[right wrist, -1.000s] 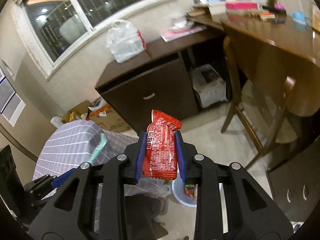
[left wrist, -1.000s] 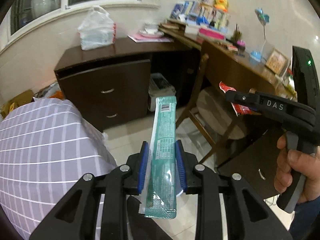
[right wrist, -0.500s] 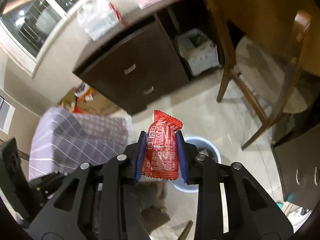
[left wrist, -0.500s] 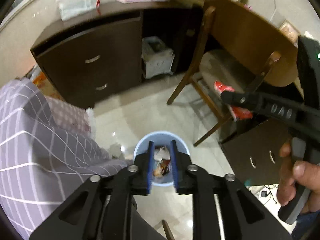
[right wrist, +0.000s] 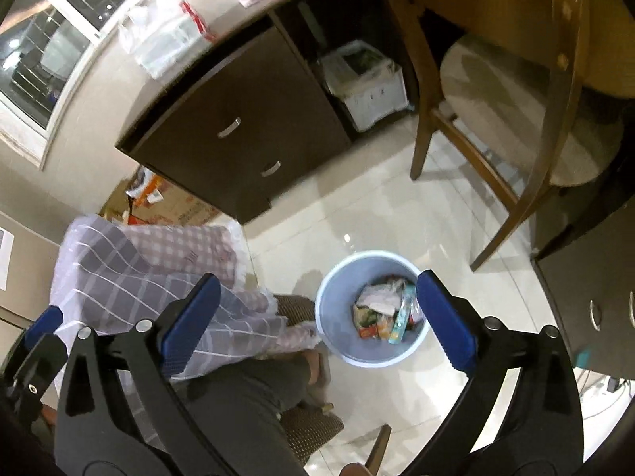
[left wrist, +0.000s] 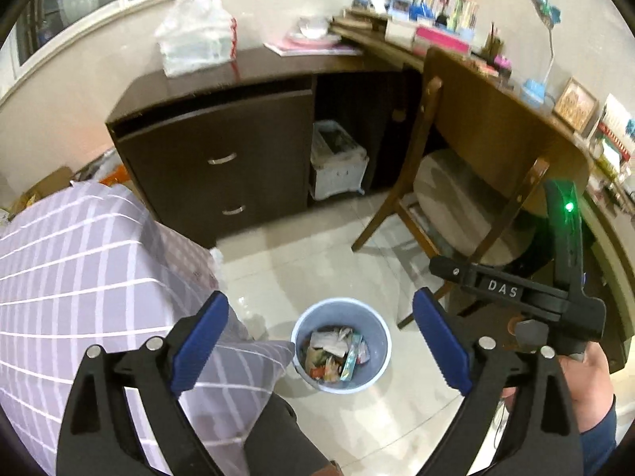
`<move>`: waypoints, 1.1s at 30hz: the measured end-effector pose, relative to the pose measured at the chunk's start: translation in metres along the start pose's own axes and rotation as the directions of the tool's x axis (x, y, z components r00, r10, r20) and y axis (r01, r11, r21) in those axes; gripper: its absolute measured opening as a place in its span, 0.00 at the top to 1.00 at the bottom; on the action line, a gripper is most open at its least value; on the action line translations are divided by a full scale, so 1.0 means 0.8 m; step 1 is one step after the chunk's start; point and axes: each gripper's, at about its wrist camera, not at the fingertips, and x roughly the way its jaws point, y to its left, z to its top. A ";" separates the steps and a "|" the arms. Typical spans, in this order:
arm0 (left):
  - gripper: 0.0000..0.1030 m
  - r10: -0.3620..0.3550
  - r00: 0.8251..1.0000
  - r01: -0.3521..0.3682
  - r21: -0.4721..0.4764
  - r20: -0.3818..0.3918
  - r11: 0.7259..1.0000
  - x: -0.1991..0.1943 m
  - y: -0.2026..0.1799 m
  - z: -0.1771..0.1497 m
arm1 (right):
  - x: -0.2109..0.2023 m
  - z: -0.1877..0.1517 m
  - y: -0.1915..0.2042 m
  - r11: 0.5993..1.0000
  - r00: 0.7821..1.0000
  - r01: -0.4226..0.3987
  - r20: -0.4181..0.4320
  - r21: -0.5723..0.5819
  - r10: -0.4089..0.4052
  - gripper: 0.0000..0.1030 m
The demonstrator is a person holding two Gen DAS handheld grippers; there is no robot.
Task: Collect trash
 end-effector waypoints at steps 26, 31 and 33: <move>0.05 0.513 0.804 -0.435 -0.292 0.301 0.852 -0.332 0.168 -0.063 | -0.257 -0.069 0.363 0.859 0.929 -0.115 0.251 -0.500 0.270 0.06; 0.05 0.608 0.711 -0.484 -0.380 0.354 0.788 -0.400 0.187 -0.079 | -0.294 -0.103 0.423 0.803 0.903 -0.110 0.278 -0.586 0.327 0.06; 0.05 0.634 0.682 -0.495 -0.408 0.365 0.767 -0.423 0.193 -0.085 | -0.310 -0.119 0.442 0.781 0.890 -0.102 0.294 -0.616 0.348 0.06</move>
